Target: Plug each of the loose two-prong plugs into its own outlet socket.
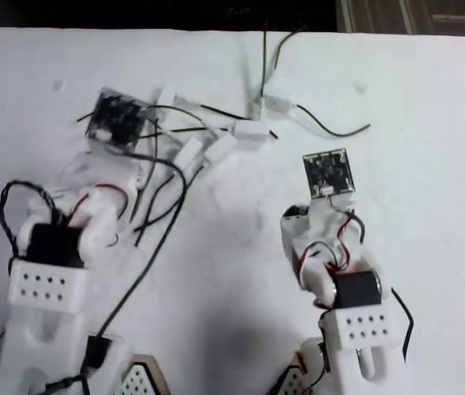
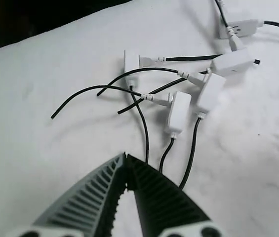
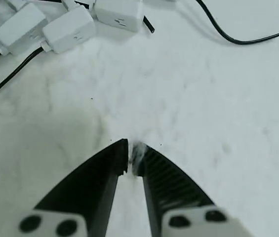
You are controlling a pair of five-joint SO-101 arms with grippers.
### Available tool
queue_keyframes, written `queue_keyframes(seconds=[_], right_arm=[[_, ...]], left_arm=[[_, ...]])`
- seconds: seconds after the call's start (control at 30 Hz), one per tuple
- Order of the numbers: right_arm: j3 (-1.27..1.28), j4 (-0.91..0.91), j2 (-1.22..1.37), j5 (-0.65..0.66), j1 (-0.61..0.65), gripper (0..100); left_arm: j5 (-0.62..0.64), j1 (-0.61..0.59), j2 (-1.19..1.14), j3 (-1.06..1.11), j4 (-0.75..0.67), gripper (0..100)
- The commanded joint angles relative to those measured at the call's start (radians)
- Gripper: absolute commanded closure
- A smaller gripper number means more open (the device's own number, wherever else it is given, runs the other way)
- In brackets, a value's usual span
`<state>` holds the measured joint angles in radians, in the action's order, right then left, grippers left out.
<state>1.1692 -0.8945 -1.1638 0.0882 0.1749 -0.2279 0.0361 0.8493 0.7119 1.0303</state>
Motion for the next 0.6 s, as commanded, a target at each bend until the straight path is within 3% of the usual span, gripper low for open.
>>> queue_keyframes(seconds=[0.0, 0.17, 0.57], right_arm=[[-0.008, -0.07, -0.111, -0.011, -0.01, 98.1], [0.015, -0.168, -0.308, -0.012, -0.008, 98.1], [0.295, -0.174, -0.645, -0.011, -0.008, 98.1]], left_arm=[[0.046, -0.054, 0.101, 0.163, -0.146, 98], [0.041, -0.056, 0.206, 0.342, -0.259, 98], [0.049, -0.053, 0.555, 0.626, -0.273, 98]])
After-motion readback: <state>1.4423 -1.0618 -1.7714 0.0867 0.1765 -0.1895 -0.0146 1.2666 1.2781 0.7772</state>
